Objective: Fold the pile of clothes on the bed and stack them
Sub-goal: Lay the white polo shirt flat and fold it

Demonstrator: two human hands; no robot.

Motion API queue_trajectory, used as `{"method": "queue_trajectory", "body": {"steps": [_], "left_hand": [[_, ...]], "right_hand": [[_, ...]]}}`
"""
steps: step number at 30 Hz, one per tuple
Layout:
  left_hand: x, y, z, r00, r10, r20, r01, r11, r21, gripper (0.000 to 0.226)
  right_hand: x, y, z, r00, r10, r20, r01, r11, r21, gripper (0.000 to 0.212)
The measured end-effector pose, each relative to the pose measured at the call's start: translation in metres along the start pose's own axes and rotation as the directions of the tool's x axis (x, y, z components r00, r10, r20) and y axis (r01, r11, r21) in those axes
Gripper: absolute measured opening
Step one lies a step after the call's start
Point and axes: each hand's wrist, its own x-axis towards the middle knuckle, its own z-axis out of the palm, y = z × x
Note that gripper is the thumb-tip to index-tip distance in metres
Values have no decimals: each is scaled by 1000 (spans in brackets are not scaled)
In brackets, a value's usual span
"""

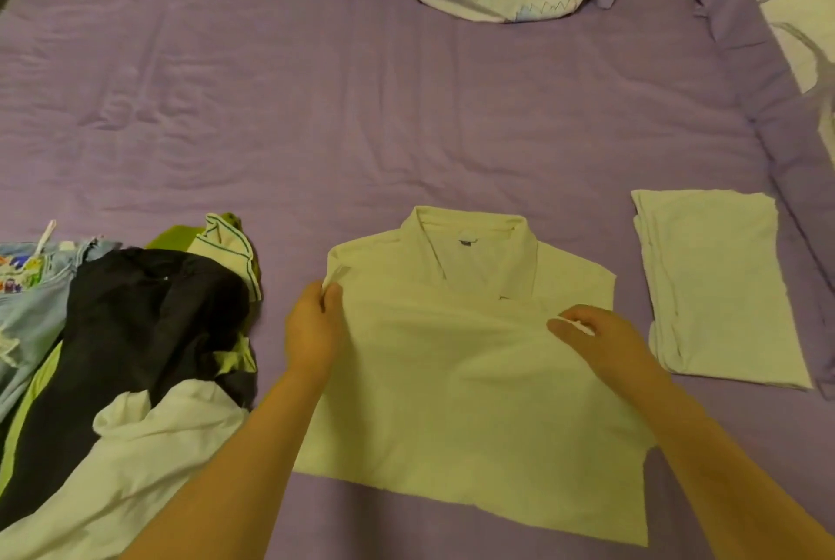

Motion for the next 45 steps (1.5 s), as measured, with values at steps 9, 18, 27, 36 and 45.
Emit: {"method": "queue_trajectory", "body": {"steps": [9, 18, 27, 36, 45], "left_hand": [[78, 35, -2, 997, -7, -77, 16, 993, 115, 31], [53, 44, 85, 938, 292, 186, -347, 790, 506, 55], [28, 48, 165, 757, 326, 567, -639, 553, 535, 66], [20, 75, 181, 878, 171, 447, -443, 643, 625, 70], [-39, 73, 219, 598, 447, 665, -800, 389, 457, 66]], "right_hand": [[94, -66, -22, 986, -131, -98, 117, 983, -142, 20], [135, -13, -19, 993, 92, 73, -77, 980, -182, 16], [140, -2, -55, 953, 81, 294, 69, 882, -467, 18], [119, 30, -73, 960, -2, -280, -43, 987, -153, 45], [36, 71, 5, 899, 312, -308, -277, 949, 152, 63]]}}
